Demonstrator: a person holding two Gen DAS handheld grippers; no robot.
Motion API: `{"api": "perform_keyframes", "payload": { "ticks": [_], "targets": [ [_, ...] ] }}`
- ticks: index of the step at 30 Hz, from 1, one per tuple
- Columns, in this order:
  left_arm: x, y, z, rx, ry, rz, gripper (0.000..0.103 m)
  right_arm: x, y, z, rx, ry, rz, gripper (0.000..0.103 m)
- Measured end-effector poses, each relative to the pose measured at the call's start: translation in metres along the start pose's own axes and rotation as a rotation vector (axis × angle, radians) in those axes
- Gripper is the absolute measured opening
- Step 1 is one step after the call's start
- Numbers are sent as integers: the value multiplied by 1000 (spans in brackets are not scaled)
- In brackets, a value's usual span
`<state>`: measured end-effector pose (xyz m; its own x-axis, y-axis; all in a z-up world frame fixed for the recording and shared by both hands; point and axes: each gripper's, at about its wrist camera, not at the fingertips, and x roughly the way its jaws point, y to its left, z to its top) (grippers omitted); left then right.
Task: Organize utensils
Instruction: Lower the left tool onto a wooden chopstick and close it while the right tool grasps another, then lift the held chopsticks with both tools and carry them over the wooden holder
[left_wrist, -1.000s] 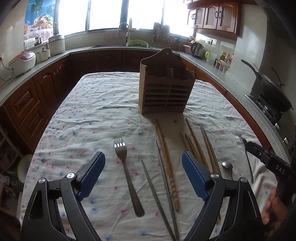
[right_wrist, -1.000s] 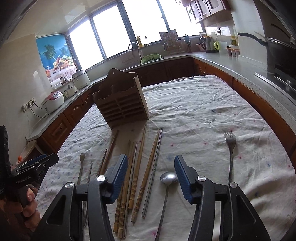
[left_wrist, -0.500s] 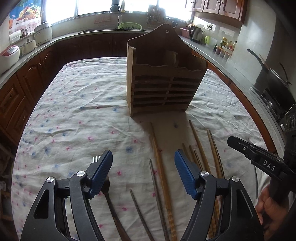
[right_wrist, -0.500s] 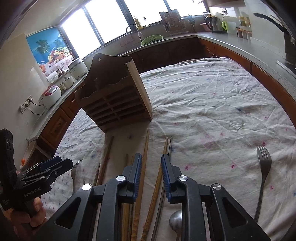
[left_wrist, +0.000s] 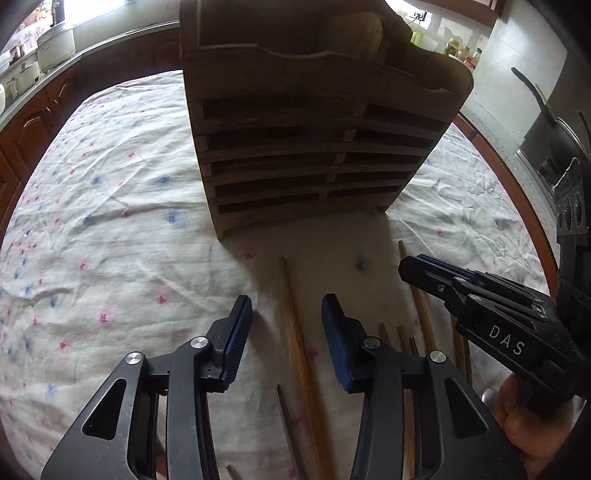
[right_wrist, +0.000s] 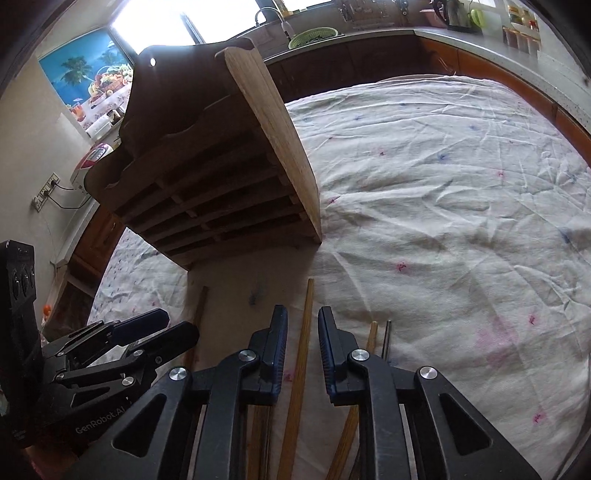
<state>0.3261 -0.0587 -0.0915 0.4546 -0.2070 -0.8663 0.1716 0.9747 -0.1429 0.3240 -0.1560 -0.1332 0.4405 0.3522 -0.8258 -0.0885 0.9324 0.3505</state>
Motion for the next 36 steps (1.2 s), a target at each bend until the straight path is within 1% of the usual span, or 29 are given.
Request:
{"api": "perform_keyframes", "payload": {
  "ticks": [1, 5, 6, 7, 8, 10, 11, 14, 18, 24, 28, 31, 36],
  "targets": [
    [1, -1, 2, 10, -11, 11, 31, 2, 1, 2, -8, -1, -2, 15],
    [5, -3, 4, 37, -18, 40, 12, 4, 10, 5, -65, 2, -39, 14],
    [6, -3, 4, 39, -21, 37, 9, 5, 13, 4, -87, -1, -59, 10],
    [6, -3, 4, 38, -24, 33, 8, 4, 14, 3, -102, -5, -74, 7],
    [6, -3, 5, 34, -25, 30, 7, 5, 13, 5, -108, -6, -75, 7],
    [5, -1, 5, 24, -23, 3, 6, 3, 12, 5, -103, -5, -66, 6],
    [4, 0, 5, 19, -23, -16, 6, 2, 9, 6, -90, -5, -48, 6],
    [-13, 3, 3, 16, -54, -33, 6, -12, 9, 5, -76, -29, -15, 5],
    [-50, 12, -3, -4, -113, -66, 6, -40, 12, 7, -59, -76, 35, 5],
    [-111, 23, -22, -18, -211, -102, 6, -88, 21, 3, -62, -154, 82, 4],
    [-147, 24, -30, -28, -264, -119, 5, -117, 31, -3, -75, -204, 99, 4],
    [-163, 20, -36, -34, -295, -126, 5, -136, 37, -7, -87, -235, 101, 4],
    [-189, 18, -50, -37, -331, -130, 5, -151, 50, -17, -96, -268, 98, 5]
  ]
}}
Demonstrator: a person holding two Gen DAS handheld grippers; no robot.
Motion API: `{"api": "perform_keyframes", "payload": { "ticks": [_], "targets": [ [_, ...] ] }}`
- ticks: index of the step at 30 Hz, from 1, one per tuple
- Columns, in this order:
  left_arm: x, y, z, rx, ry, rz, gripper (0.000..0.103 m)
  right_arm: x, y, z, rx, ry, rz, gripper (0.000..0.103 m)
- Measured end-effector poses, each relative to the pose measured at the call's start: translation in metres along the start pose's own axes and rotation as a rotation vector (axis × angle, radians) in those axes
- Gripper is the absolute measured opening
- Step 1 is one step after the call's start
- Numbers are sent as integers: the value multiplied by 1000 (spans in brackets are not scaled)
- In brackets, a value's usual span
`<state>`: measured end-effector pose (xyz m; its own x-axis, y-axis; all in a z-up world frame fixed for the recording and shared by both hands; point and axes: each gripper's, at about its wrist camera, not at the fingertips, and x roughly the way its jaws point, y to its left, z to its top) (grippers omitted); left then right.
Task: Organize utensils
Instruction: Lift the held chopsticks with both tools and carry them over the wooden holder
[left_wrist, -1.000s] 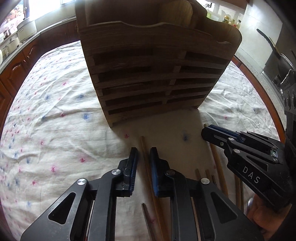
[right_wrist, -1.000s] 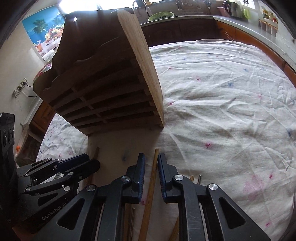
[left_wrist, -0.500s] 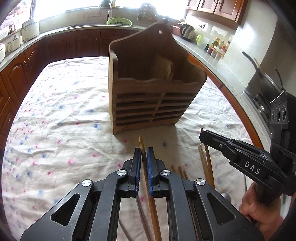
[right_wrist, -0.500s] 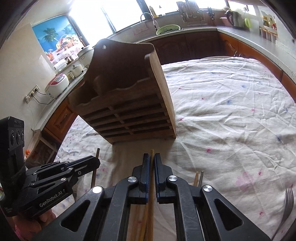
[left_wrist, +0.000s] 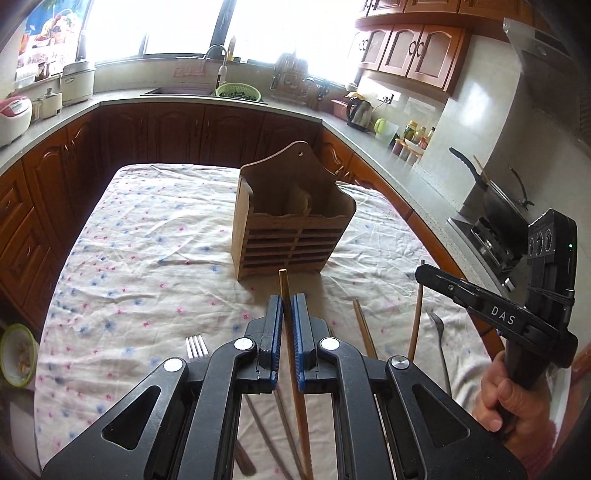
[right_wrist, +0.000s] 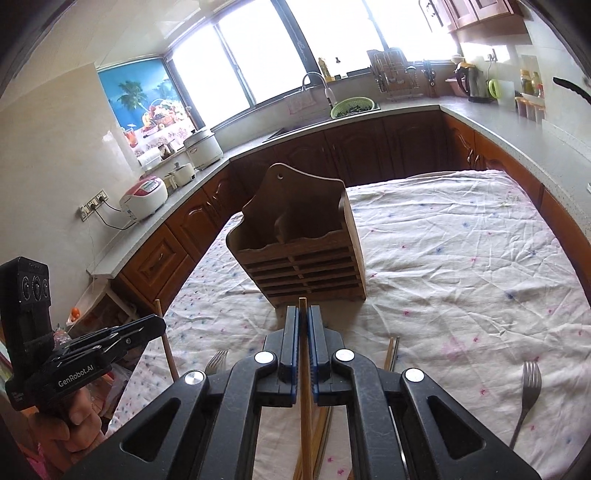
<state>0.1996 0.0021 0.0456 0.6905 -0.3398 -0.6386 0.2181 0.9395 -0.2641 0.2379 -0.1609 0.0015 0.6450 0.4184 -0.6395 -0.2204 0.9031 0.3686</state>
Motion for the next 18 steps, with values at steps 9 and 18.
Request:
{"api": "perform_keyframes", "payload": {
  "ticks": [9, 18],
  "targets": [
    [-34, -3, -12, 5, -49, -11, 5, -35, 12, -8, -18, -52, -7, 4],
    [-62, -11, -18, 19, -95, -27, 5, -63, 17, -13, -35, -88, -3, 4]
  ]
}}
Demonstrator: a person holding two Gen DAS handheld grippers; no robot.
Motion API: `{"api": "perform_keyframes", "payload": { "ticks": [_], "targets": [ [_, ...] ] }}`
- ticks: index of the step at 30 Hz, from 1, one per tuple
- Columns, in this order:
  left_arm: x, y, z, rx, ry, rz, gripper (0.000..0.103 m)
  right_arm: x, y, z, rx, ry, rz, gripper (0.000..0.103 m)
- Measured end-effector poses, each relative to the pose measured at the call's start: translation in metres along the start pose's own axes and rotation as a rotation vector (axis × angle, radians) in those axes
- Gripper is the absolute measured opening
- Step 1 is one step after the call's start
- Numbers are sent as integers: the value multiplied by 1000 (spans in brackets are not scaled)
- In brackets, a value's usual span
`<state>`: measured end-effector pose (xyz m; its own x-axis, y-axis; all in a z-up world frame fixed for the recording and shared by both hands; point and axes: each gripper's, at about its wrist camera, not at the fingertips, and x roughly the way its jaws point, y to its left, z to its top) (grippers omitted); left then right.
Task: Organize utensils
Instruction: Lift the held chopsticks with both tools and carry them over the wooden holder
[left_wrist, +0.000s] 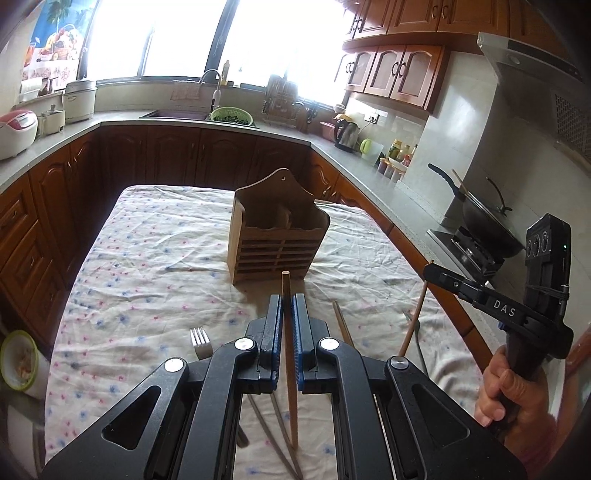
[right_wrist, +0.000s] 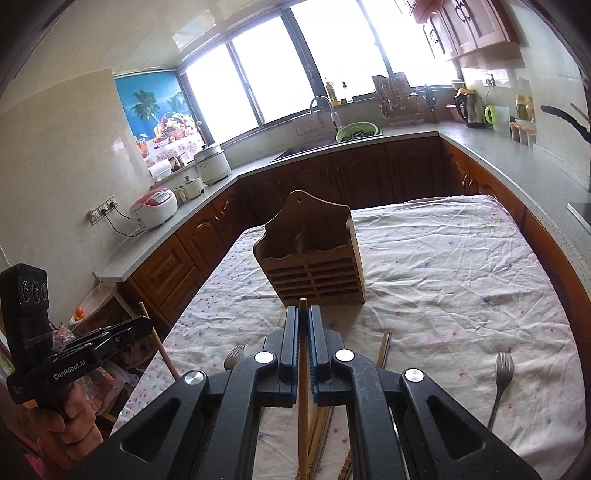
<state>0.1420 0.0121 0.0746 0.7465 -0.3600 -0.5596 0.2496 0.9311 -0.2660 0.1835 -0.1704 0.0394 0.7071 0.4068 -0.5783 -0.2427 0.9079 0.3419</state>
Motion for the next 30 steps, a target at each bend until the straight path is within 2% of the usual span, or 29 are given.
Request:
{"api": "perform_keyframes", "payload": {
  "ticks": [5, 14, 22, 30],
  "targets": [
    [-14, -1, 5, -1, -38, -8, 4, -15, 1, 8, -2, -42, 5, 4],
    [-29, 1, 29, -11, -131, -16, 4, -30, 6, 38, -8, -174, -18, 4],
    [-32, 13, 67, -35, -230, -5, 4, -14, 0, 73, 17, -259, -20, 4],
    [-17, 29, 121, -77, -338, 15, 4, 5, -7, 125, 46, -379, -26, 4]
  ]
}}
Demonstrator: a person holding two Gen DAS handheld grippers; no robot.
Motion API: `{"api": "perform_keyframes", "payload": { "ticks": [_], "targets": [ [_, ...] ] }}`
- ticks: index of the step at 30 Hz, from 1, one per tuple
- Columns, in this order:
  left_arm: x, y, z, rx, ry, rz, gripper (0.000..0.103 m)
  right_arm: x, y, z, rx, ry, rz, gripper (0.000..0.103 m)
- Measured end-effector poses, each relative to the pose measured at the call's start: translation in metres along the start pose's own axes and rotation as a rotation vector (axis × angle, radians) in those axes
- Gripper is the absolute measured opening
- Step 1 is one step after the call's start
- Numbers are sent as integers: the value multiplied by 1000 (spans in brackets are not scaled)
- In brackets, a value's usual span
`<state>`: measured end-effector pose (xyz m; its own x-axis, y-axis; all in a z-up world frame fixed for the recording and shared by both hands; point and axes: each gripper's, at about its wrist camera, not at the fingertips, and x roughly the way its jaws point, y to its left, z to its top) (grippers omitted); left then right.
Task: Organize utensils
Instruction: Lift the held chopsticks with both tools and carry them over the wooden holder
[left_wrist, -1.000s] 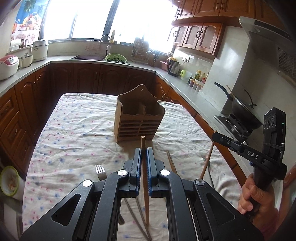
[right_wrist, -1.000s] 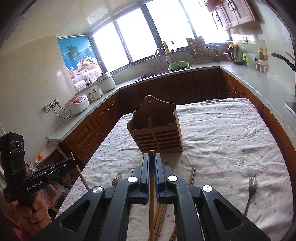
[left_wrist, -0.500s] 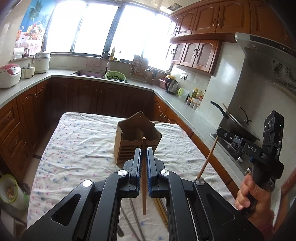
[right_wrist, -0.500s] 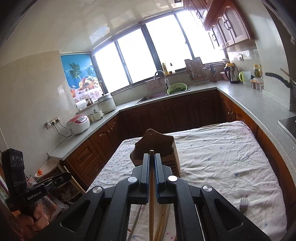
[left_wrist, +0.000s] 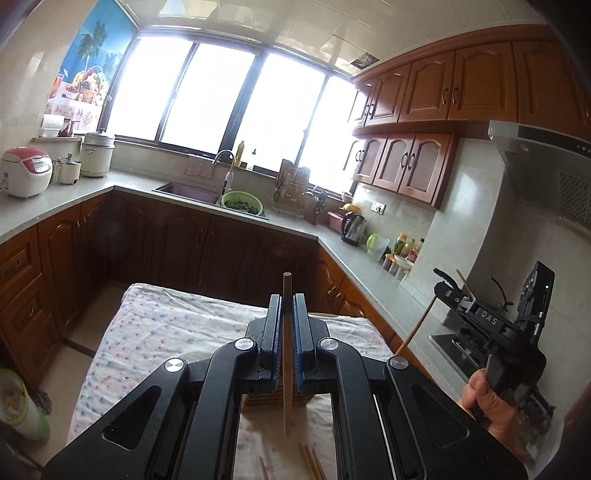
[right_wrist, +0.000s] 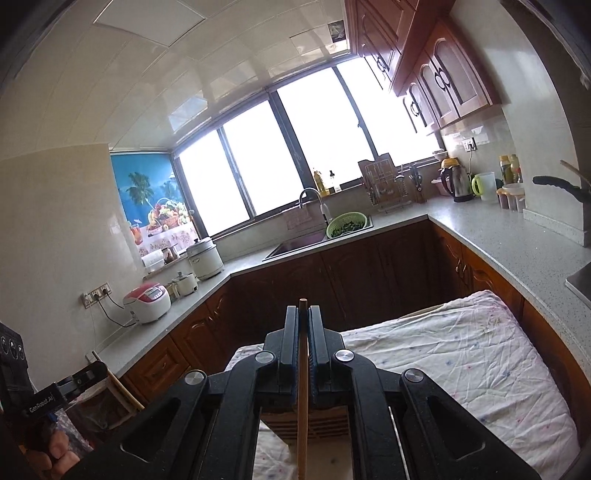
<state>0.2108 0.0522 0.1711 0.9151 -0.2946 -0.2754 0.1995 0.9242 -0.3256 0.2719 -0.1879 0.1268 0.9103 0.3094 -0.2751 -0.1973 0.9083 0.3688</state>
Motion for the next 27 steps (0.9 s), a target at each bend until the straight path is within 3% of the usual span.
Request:
{"api": "perform_keyframes", "payload": {
  "ticks": [6, 10, 20, 27],
  "targets": [
    [41, 11, 29, -36, -81, 38, 4, 37, -9, 28, 14, -96, -24, 4],
    [77, 20, 29, -61, -98, 75, 4, 70, -21, 22, 35, -106, -43, 4],
    [156, 44, -27, -106, -3, 130, 4, 131, -64, -52, 127, -56, -93, 5],
    [178, 47, -53, -94, 68, 140, 5, 140, -58, -62, 118, -20, -78, 5]
  ]
}}
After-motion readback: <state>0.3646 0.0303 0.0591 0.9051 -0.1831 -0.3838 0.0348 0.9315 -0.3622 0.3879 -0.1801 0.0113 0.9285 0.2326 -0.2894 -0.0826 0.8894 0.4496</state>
